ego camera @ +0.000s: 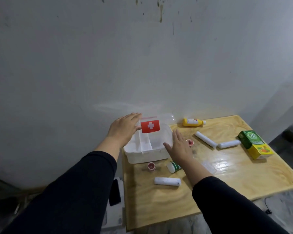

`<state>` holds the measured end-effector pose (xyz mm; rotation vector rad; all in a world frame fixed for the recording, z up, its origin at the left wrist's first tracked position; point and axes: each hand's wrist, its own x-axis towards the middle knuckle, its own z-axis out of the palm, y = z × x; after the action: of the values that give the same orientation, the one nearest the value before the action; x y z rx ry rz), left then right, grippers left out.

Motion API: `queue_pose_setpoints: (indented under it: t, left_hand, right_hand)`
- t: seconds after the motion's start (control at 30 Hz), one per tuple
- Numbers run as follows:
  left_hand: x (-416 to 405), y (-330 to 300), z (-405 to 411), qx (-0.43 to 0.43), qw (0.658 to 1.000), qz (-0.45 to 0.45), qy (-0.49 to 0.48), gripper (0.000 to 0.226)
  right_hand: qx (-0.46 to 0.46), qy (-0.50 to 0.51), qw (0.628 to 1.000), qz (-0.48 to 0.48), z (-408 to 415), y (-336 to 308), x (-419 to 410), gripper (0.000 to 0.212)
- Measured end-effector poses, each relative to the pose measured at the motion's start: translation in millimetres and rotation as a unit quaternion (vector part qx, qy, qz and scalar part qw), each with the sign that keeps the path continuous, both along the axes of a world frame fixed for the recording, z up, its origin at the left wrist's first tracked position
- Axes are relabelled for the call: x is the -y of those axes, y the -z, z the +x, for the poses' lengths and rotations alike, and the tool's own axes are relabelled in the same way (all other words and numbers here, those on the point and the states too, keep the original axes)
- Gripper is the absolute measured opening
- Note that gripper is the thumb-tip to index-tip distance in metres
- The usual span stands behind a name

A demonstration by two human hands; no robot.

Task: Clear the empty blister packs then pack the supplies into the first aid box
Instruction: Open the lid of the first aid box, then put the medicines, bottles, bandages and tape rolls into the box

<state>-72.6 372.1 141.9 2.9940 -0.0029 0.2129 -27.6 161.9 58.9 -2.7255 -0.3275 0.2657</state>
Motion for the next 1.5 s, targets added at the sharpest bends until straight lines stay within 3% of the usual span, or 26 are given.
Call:
queue_pose_setpoints:
  t: [0.43,0.73,0.83,1.0,1.13,1.5]
  left_hand:
    - [-15,-21,64,0.041,0.995,-0.032,-0.090,0.045]
    - [-3,-20,67,0.045,0.994,-0.041,-0.088,0.055]
    - [15,-23,58,0.054,0.997,-0.050,-0.029,0.052]
    - [57,-15,46,-0.077,0.991,-0.102,0.049,0.040]
    - [106,3,42,-0.178,0.976,-0.095,0.085,0.043]
    - [228,30,67,-0.256,0.950,-0.076,0.160,0.045]
  right_hand:
    - [-0.031,-0.027,0.999,0.001,-4,9,-4,0.067]
    - [-0.021,-0.033,0.999,0.006,3,5,-3,0.067]
    - [0.000,-0.026,1.000,-0.013,5,-5,8,0.064]
    - [0.016,-0.022,0.998,-0.052,13,-19,45,0.049]
    - [-0.006,0.028,0.995,-0.091,-2,-27,98,0.048]
    - [-0.023,0.175,0.981,-0.084,-4,-25,248,0.050]
